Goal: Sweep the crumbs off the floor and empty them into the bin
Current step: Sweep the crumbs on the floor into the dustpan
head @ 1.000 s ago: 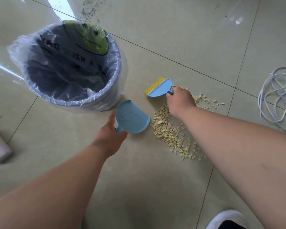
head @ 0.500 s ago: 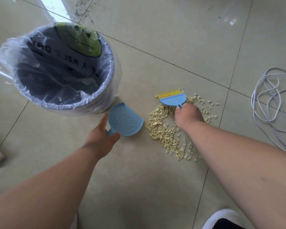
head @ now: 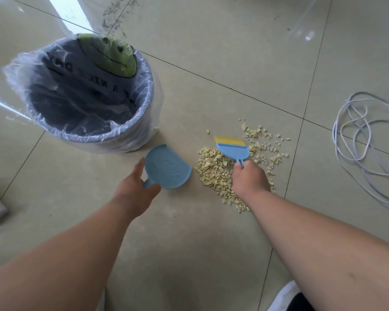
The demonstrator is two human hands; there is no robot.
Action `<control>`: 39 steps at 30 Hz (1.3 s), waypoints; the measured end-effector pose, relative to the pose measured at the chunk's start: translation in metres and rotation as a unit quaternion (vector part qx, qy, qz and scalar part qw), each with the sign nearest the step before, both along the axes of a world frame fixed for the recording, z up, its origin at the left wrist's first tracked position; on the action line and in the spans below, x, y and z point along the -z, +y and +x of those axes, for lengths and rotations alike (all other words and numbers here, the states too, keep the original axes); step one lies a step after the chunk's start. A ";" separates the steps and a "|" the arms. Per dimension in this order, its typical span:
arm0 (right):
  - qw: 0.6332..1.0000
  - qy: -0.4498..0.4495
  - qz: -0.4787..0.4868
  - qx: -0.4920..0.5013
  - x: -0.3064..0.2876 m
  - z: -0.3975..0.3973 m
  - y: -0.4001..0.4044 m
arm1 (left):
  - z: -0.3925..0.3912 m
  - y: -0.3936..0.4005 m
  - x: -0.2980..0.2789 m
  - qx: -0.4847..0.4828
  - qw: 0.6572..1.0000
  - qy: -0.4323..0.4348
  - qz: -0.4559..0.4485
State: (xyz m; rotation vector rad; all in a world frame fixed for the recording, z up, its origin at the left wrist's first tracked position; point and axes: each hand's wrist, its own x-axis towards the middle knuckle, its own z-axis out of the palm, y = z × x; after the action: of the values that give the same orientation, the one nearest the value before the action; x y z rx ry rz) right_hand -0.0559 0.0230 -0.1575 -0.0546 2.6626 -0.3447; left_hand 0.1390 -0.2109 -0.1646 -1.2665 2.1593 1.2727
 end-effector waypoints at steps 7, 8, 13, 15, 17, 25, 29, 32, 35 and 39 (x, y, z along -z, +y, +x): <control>0.999 0.022 -0.006 -0.034 -0.009 -0.046 -0.040 | 0.002 -0.001 0.003 0.000 1.000 -0.007 -0.002; 0.999 0.020 0.000 -0.043 -0.008 -0.050 -0.048 | 0.003 -0.001 0.004 -0.003 1.000 -0.006 0.001; 0.997 0.011 0.007 -0.074 -0.005 -0.046 -0.067 | 0.007 -0.003 0.005 -0.008 1.000 -0.012 0.008; 0.997 0.000 -0.004 -0.080 -0.003 -0.036 -0.063 | 0.006 -0.004 0.003 -0.008 1.000 -0.014 0.010; 0.997 -0.005 -0.001 -0.078 -0.002 -0.025 -0.052 | 0.005 -0.004 0.000 -0.008 1.000 -0.013 0.013; 0.997 -0.030 -0.045 -0.064 -0.006 0.007 -0.010 | 0.012 -0.005 -0.008 -0.015 1.000 -0.022 -0.002; 0.985 -0.070 -0.065 -0.140 -0.006 0.019 -0.026 | 0.017 -0.009 -0.009 -0.015 0.999 -0.030 -0.018; 0.981 -0.081 -0.039 -0.170 -0.002 0.027 -0.038 | 0.020 -0.008 -0.010 -0.010 0.999 -0.035 -0.022; 0.984 -0.087 -0.038 -0.153 -0.002 0.025 -0.037 | 0.023 -0.007 -0.012 0.000 0.999 -0.039 -0.021; 0.987 -0.081 -0.014 -0.139 -0.009 0.011 -0.014 | 0.026 -0.006 -0.011 0.012 0.999 -0.038 -0.026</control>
State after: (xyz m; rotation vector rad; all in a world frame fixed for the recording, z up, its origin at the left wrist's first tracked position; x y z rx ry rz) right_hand -0.0451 0.0091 -0.1487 -0.3867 2.4465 -0.2814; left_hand 0.1654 -0.2170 -0.1531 -1.2834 2.1604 1.1473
